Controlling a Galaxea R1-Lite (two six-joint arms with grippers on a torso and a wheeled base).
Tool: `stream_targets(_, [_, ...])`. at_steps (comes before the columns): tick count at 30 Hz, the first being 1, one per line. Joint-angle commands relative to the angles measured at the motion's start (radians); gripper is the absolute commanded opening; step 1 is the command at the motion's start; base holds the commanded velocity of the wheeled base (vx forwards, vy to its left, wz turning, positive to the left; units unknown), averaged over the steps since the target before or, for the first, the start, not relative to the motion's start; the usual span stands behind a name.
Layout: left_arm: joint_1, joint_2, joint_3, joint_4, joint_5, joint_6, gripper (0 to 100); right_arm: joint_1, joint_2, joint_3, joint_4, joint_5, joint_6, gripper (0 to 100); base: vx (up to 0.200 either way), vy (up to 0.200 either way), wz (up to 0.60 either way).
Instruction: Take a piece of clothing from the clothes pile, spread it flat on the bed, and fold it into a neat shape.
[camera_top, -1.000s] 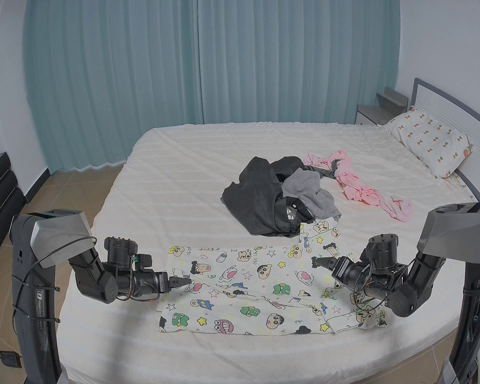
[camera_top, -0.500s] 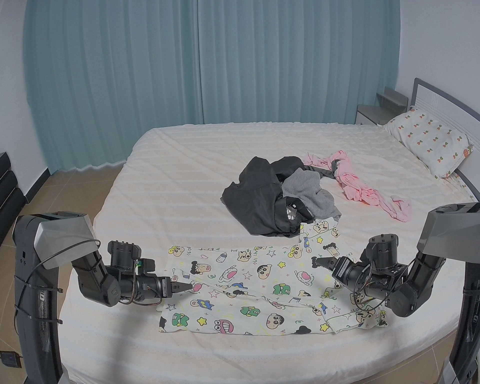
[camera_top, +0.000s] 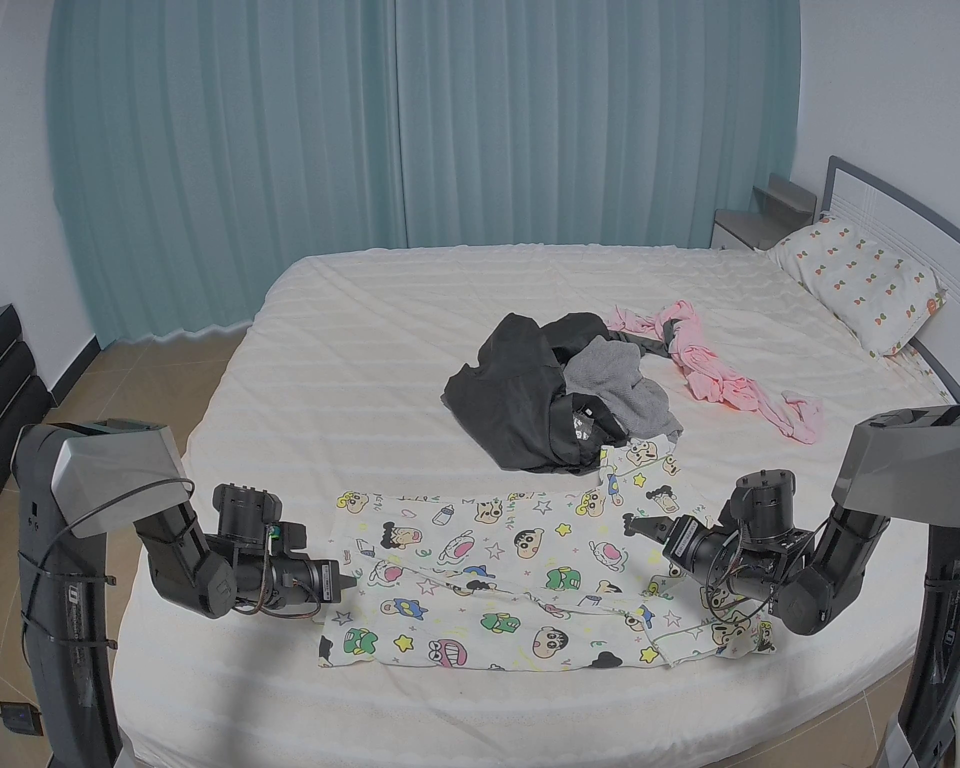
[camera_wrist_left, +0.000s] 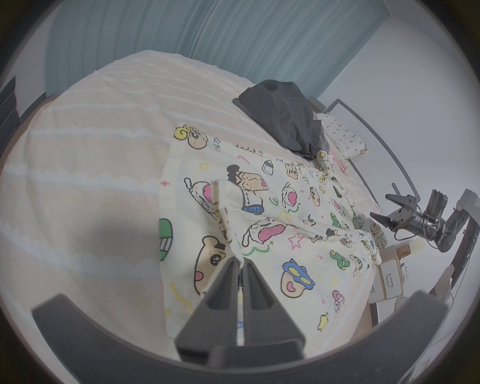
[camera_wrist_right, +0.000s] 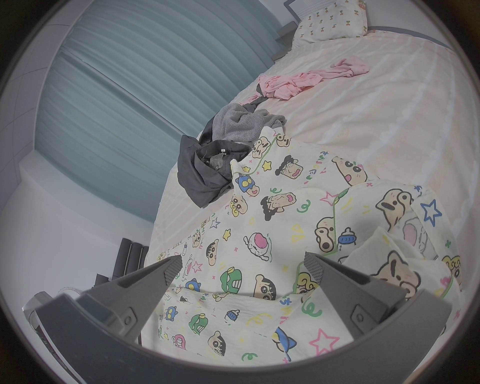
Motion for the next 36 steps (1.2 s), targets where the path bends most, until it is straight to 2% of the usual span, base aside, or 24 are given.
stream_targets(1, [0.0, -0.098, 0.042, 0.051, 0.002, 0.001, 0, 0.002, 0.001, 0.001, -0.001, -0.002, -0.002, 100, 0.0, 0.0, 0.0])
stream_targets(19, [0.006, -0.155, 0.125, 0.083, 0.009, 0.002, 0, 0.0, -0.004, 0.013, -0.027, -0.007, -0.007, 100, 0.0, 0.0, 0.0])
stream_targets(25, [0.006, -0.243, 0.098, 0.235, 0.019, 0.02, 0, 0.0, -0.002, 0.013, -0.027, -0.007, -0.007, 100, 0.0, 0.0, 0.0])
stream_targets(29, [0.006, -0.27, 0.082, 0.279, 0.06, 0.024, 0, 0.0, -0.002, 0.013, -0.027, -0.007, -0.007, 100, 0.0, 0.0, 0.0])
stream_targets(36, [0.001, -0.362, 0.011, 0.505, 0.08, 0.024, 0, 0.0, -0.001, 0.013, -0.027, -0.005, -0.005, 100, 0.0, 0.0, 0.0])
